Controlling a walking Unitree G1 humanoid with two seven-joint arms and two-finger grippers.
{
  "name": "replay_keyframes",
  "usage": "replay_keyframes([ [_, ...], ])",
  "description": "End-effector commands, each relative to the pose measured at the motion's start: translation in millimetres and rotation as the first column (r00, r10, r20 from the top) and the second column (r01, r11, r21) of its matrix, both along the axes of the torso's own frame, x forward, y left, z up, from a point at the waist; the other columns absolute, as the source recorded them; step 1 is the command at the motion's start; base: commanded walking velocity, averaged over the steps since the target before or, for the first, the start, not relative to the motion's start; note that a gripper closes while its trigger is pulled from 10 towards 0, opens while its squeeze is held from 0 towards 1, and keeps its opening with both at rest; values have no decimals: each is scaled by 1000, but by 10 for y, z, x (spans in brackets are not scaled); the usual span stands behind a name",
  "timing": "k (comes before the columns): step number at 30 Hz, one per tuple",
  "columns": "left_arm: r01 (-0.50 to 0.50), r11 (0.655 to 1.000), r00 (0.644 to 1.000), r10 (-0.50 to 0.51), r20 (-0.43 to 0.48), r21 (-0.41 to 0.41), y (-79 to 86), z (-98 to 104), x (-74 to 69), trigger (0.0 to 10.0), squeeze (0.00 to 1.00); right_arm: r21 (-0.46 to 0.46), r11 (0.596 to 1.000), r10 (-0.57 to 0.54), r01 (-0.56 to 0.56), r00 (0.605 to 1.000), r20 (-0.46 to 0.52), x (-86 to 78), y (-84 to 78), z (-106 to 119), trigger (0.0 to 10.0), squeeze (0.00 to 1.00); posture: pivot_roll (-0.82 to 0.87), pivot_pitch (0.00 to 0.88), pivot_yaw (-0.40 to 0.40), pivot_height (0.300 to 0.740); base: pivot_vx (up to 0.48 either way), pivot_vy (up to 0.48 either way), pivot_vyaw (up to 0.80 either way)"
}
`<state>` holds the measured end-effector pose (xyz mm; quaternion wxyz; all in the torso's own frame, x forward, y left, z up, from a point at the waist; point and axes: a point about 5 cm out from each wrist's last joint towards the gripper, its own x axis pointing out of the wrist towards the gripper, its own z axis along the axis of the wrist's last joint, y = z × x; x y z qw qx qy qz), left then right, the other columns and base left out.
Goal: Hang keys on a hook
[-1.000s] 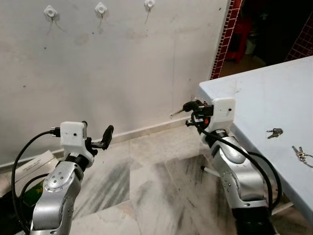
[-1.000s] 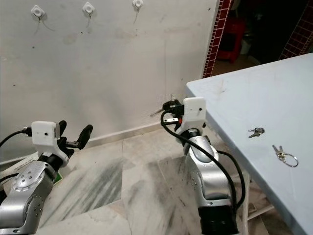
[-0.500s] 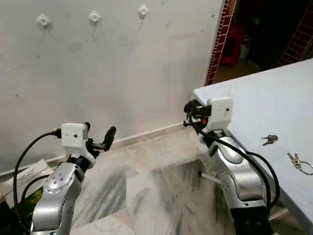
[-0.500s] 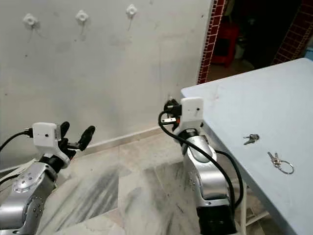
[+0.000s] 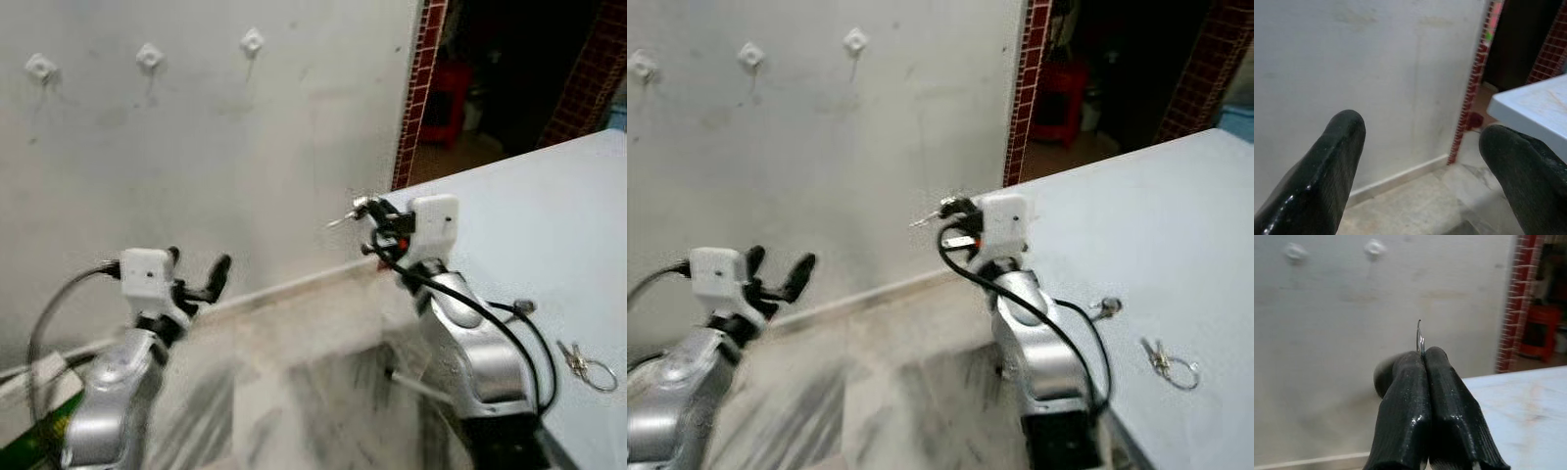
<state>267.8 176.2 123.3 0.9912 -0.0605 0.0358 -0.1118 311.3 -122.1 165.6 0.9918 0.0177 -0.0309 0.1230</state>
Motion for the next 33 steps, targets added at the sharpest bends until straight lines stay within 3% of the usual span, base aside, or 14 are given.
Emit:
replay_keyframes([
  [1, -21, 1000, 1000, 21, 14, 19, 88, 47, 5, 10000, 0, 14, 999, 43, -43, 999, 21, 2, 126, 52, 10000, 0, 60, 0, 30, 740, 409, 0, 0],
  [7, -20, 1000, 1000, 19, 12, 14, 80, 44, 4, 10000, 0, 14, 999, 46, -47, 999, 18, 4, 133, 45, 10000, 0, 60, 0, 30, 740, 403, 0, 0],
  [33, -12, 1000, 1000, 12, 7, 18, 60, 34, 0, 10000, 0, 9, 999, 53, -53, 999, 15, 1, 140, 13, 10000, 0, 61, 0, 30, 740, 327, 350, 0],
])
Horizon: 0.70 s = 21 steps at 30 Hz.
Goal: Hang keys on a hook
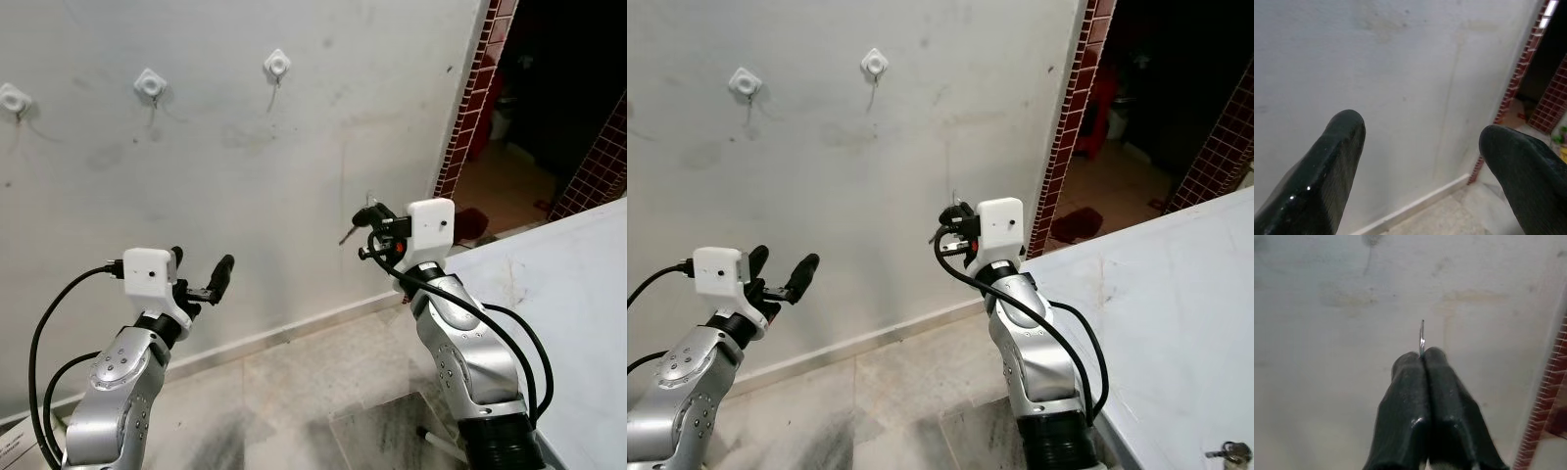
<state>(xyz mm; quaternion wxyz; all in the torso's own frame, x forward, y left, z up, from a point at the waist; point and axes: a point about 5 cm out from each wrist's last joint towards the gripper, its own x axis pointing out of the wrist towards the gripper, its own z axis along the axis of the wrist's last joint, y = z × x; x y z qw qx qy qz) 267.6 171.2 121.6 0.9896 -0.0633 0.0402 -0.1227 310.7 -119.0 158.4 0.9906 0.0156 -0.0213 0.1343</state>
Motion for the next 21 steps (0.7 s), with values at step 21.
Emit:
replay_keyframes([
  [21, -42, 999, 999, 41, 21, 33, 92, 40, 2, 10000, 0, 11, 999, 46, -47, 998, 45, 30, 155, 98, 10000, 0, 69, 0, 27, 740, 251, 77, 0],
])
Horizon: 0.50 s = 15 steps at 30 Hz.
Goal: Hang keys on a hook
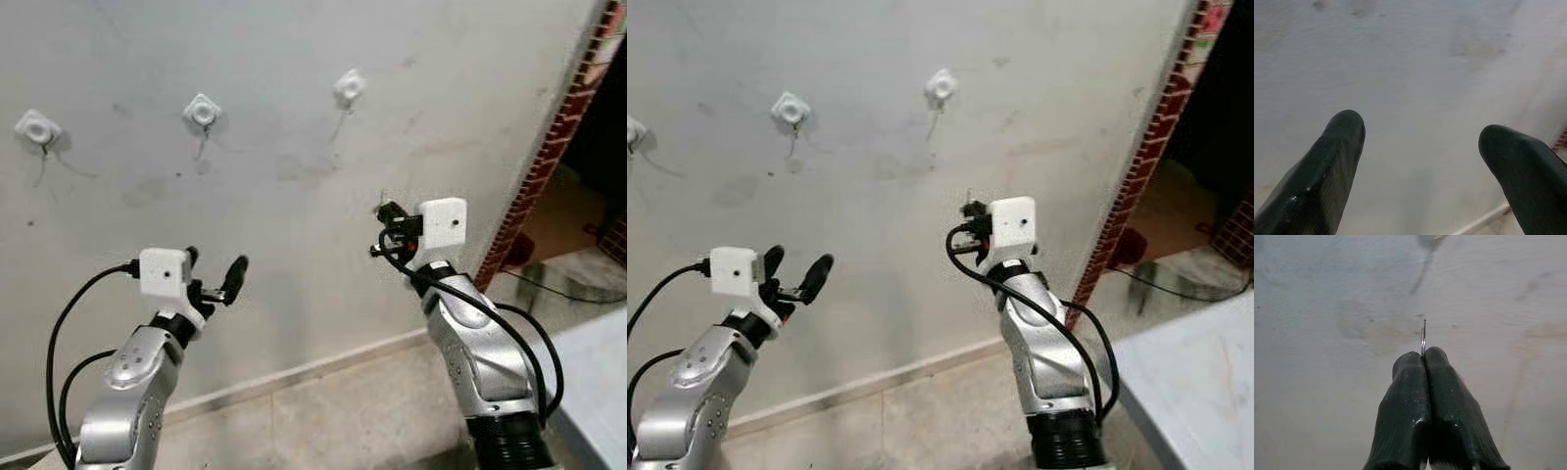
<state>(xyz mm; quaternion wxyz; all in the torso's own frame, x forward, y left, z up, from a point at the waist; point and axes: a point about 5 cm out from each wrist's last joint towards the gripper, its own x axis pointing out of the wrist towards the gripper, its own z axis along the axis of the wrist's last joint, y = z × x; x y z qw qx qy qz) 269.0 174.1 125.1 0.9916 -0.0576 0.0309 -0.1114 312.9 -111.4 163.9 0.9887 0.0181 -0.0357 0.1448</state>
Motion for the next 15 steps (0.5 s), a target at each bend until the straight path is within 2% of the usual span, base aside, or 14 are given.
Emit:
replay_keyframes([
  [1, -11, 1000, 1000, 11, 7, 23, 55, 13, -12, 10000, 0, 1, 1000, 27, -27, 999, 18, 9, 82, 46, 10000, 0, 68, 0, 27, 740, 0, 0, 0],
  [13, -4, 1000, 1000, 4, 7, 21, 46, 13, -23, 10000, 0, 0, 1000, 26, -26, 1000, 17, -4, 82, 37, 10000, 0, 66, 0, 28, 740, 0, 0, 0],
  [15, -3, 1000, 1000, 3, 6, 21, 47, 13, -23, 10000, 0, 0, 1000, 26, -26, 1000, 17, -4, 85, 38, 10000, 0, 65, 0, 29, 740, 0, 0, 425],
])
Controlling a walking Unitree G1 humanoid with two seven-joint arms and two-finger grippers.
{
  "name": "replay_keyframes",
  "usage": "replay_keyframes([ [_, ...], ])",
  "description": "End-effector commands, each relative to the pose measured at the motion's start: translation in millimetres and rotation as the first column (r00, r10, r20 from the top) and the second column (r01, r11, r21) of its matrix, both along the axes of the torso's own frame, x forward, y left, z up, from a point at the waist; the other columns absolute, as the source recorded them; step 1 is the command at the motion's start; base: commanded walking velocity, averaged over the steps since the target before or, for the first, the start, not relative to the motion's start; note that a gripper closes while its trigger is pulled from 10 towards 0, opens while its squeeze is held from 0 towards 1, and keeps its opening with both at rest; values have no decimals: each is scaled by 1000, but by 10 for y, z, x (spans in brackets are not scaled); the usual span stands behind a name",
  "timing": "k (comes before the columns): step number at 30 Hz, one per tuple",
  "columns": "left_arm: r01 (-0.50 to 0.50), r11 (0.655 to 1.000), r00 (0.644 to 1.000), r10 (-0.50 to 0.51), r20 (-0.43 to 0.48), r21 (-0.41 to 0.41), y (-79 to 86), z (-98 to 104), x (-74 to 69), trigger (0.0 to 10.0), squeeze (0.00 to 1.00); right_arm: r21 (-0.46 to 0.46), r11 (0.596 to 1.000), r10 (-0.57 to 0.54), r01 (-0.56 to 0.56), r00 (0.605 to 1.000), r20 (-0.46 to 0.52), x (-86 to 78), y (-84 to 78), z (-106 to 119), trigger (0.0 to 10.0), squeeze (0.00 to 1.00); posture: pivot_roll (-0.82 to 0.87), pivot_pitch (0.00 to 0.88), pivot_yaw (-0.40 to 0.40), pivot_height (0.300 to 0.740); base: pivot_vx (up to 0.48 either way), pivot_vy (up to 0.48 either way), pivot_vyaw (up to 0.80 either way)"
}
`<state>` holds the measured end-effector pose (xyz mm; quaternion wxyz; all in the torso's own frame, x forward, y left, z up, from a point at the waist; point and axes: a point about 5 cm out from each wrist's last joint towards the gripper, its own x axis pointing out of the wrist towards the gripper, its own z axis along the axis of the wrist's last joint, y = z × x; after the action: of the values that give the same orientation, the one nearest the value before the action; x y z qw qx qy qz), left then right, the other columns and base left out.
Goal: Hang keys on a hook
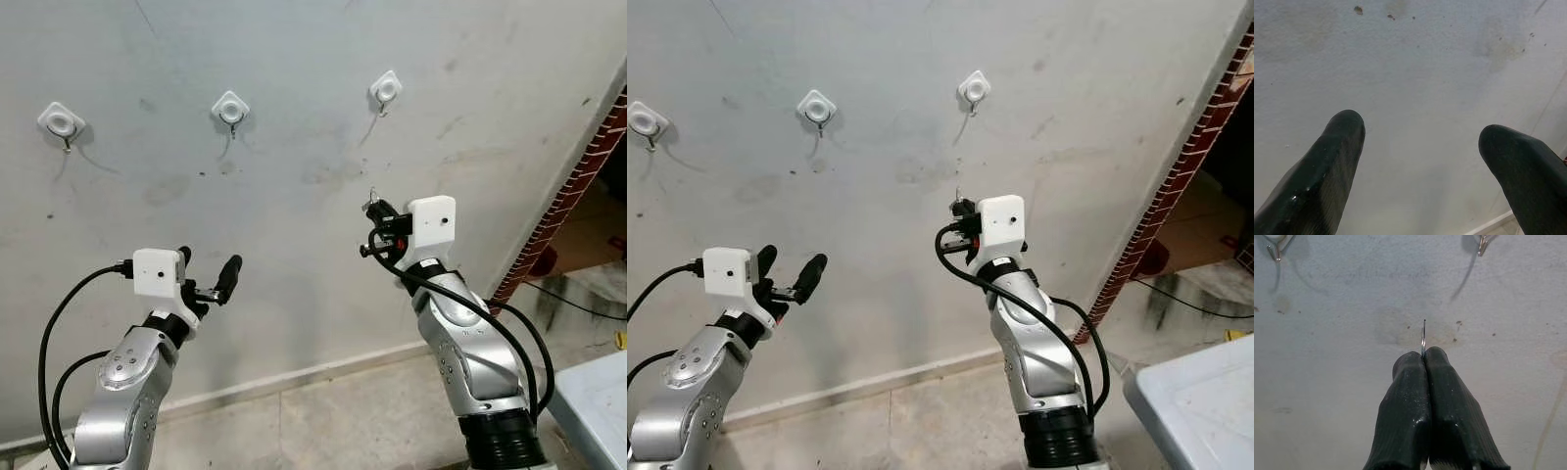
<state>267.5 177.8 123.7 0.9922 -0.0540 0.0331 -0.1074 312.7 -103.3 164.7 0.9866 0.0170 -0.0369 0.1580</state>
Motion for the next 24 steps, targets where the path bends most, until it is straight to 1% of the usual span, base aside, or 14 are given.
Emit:
replay_keyframes([
  [1, 5, 1000, 1000, -5, 9, 13, 11, 27, -7, 10000, 0, 3, 1000, 0, 0, 1000, 14, 0, 7, 32, 10000, 0, 65, 0, 30, 740, 0, 0, 425],
  [5, 6, 1000, 1000, -6, 10, 15, 10, 28, -6, 10000, 0, 3, 1000, 0, 0, 1000, 15, 2, 10, 35, 10000, 0, 65, 0, 30, 740, 0, 0, 456],
  [10, 7, 1000, 1000, -8, 10, 14, 9, 28, -6, 10000, 0, 7, 1000, -1, 1, 1000, 14, 4, 11, 33, 10000, 0, 64, 0, 32, 740, 0, -313, 473],
  [14, 7, 1000, 1000, -7, 8, 19, 9, 24, -7, 10000, 0, 6, 1000, -3, 3, 1000, 10, 0, 6, 24, 10000, 0, 64, 0, 32, 740, 0, -300, 0],
  [17, 9, 1000, 1000, -9, 3, 5, 6, 20, -6, 10000, 0, 5, 1000, -1, 1, 1000, 12, 3, 9, 30, 10000, 0, 63, 0, 30, 740, 0, -328, 0],
  [24, 7, 1000, 1000, -7, 9, 15, 10, 26, -5, 10000, 0, 7, 1000, -1, 1, 1000, 11, 6, 13, 29, 10000, 0, 64, 0, 29, 740, 0, -307, 0],
])
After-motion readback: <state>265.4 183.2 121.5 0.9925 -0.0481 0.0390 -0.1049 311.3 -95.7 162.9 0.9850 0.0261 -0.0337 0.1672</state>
